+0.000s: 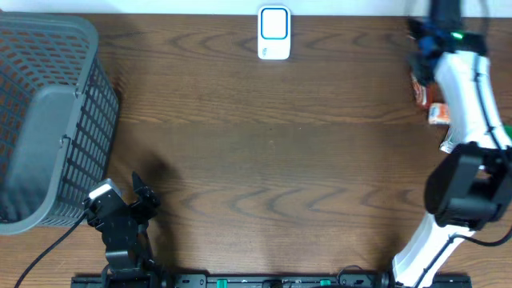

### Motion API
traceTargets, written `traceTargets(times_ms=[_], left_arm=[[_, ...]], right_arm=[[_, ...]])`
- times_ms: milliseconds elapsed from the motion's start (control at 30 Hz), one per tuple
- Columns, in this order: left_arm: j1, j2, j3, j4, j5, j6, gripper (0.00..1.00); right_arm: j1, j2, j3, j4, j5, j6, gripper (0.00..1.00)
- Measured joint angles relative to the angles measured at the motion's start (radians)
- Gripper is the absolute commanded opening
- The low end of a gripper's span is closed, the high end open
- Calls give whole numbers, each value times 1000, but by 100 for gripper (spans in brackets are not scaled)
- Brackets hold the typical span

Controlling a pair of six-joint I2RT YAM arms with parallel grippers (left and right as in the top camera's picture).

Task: Scan the item barcode
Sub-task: 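Swing the right arm with the TOP bar to the far right, then release the TOP bar beside the orange pack and Panadol box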

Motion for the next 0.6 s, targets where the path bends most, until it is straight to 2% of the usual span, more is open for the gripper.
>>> traceTargets(times_ms=[100, 233, 467, 600], left_arm=[[0, 0, 0, 0, 0, 0, 84], [0, 0, 0, 0, 0, 0, 84], [0, 0, 0, 0, 0, 0, 84], [0, 0, 0, 0, 0, 0, 84]], right_arm=[[-76, 2, -76, 26, -64, 57, 2], [-103, 8, -114, 32, -149, 123, 1], [-43, -12, -101, 53, -216, 202, 1], [11, -100, -100, 50, -242, 238, 1]])
